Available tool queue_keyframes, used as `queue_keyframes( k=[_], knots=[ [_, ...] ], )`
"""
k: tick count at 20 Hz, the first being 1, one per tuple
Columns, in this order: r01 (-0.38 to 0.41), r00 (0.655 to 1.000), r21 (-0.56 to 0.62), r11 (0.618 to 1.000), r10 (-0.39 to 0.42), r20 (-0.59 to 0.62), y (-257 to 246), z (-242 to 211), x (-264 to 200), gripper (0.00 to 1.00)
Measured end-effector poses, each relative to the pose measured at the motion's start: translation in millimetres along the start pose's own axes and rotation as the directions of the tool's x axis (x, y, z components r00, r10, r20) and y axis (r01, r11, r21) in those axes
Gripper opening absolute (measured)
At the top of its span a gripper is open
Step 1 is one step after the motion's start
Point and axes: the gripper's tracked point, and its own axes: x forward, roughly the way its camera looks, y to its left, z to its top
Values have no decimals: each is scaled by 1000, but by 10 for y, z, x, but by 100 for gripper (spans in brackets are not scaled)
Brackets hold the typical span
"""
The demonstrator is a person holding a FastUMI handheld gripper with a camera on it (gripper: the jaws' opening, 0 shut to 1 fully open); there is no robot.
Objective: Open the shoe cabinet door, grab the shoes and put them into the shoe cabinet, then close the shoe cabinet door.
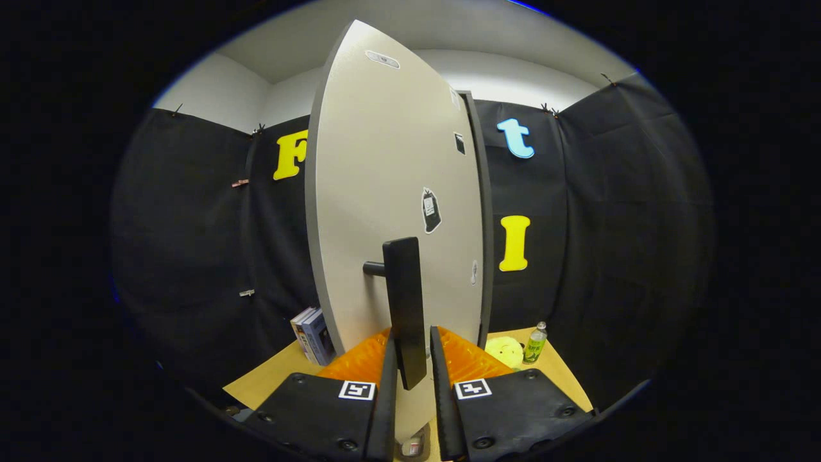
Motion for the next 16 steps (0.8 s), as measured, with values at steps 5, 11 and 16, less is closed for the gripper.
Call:
queue_keyframes(
  k=[5, 11, 16],
  knots=[
    [57, 998, 21, 998, -57, 10, -353, 45, -242, 30],
    [150, 987, 15, 989, -150, 55, -687, 170, -650, 30],
    [203, 973, -30, 979, -198, 115, -684, 251, -838, 30]
  ],
)
